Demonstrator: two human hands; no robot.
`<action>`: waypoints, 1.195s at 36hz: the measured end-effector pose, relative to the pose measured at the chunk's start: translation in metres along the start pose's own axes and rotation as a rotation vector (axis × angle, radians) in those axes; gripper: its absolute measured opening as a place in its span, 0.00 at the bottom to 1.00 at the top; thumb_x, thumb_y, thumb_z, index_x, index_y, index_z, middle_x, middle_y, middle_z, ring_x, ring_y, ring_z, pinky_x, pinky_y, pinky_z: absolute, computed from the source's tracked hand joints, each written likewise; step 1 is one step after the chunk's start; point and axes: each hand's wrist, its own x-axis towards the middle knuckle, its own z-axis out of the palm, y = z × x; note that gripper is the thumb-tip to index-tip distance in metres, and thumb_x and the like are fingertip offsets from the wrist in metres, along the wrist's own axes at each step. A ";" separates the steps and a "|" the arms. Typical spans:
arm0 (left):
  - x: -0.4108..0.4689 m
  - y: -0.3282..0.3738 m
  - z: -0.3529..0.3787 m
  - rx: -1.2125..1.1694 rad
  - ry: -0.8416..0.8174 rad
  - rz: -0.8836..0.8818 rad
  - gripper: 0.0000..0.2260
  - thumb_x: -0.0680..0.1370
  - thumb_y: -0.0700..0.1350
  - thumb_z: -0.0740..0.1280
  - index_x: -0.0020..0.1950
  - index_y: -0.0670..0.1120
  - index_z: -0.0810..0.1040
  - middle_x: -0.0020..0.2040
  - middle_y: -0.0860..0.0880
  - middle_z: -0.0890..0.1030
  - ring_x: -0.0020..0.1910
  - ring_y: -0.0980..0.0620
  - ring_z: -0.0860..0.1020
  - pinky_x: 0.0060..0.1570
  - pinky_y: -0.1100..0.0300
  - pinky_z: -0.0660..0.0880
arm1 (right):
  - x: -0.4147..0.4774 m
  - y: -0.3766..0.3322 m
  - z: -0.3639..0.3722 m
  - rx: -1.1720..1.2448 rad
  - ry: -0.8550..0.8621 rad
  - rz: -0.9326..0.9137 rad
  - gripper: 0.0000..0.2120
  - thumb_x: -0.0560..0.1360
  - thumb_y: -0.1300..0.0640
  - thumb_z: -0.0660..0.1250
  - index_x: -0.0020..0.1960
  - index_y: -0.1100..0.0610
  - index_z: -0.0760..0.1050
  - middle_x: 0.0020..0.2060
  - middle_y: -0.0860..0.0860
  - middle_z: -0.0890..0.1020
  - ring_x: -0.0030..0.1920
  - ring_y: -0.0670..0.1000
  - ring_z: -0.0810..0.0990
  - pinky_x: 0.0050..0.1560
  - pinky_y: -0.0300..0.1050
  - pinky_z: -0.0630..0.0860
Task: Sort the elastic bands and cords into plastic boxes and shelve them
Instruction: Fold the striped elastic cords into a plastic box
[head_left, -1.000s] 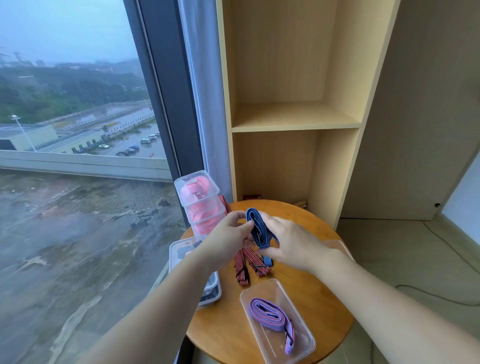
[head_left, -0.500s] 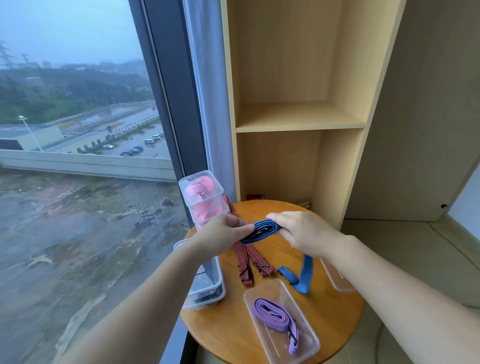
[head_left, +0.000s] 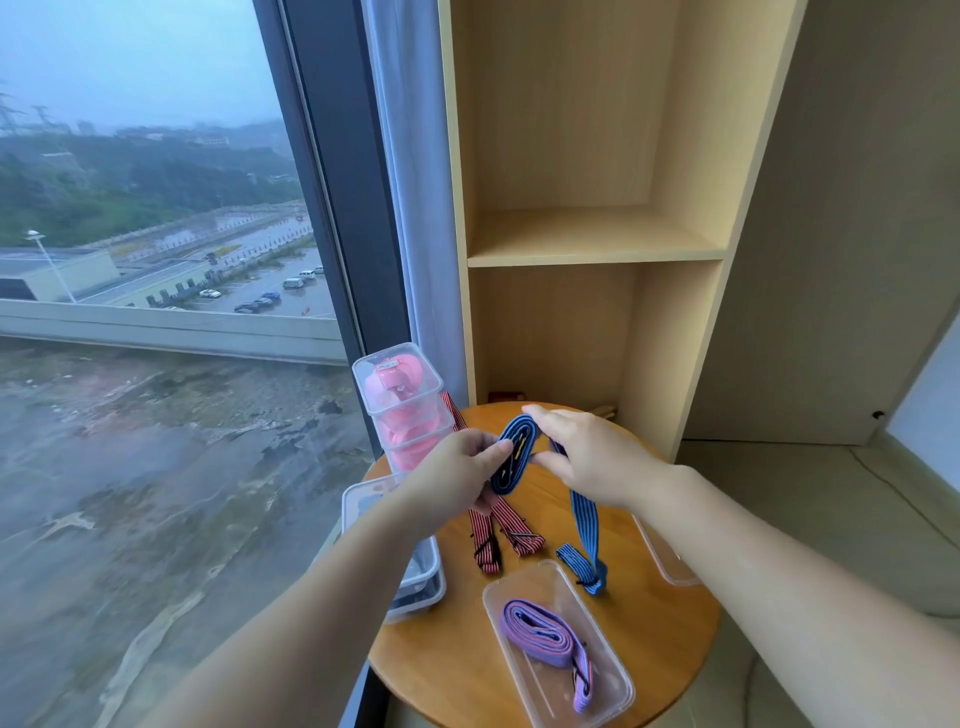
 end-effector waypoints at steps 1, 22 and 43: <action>0.000 0.000 0.001 -0.032 -0.007 -0.008 0.09 0.82 0.50 0.62 0.51 0.46 0.77 0.35 0.49 0.82 0.27 0.55 0.78 0.31 0.61 0.78 | -0.001 0.000 0.001 0.014 -0.002 0.007 0.29 0.80 0.53 0.64 0.78 0.55 0.58 0.56 0.51 0.76 0.47 0.40 0.69 0.44 0.28 0.65; 0.017 0.016 0.001 -0.251 0.101 0.131 0.02 0.80 0.42 0.66 0.48 0.44 0.77 0.41 0.46 0.85 0.41 0.49 0.84 0.47 0.56 0.81 | -0.003 -0.003 0.002 0.240 0.039 0.016 0.37 0.78 0.62 0.63 0.80 0.50 0.48 0.63 0.52 0.78 0.48 0.38 0.80 0.46 0.36 0.79; -0.005 0.067 -0.011 -0.777 0.015 0.138 0.14 0.82 0.42 0.62 0.61 0.32 0.72 0.55 0.35 0.82 0.54 0.42 0.83 0.52 0.55 0.81 | -0.001 -0.011 -0.048 0.277 0.306 -0.166 0.17 0.80 0.57 0.65 0.68 0.55 0.72 0.54 0.49 0.79 0.49 0.45 0.77 0.51 0.37 0.73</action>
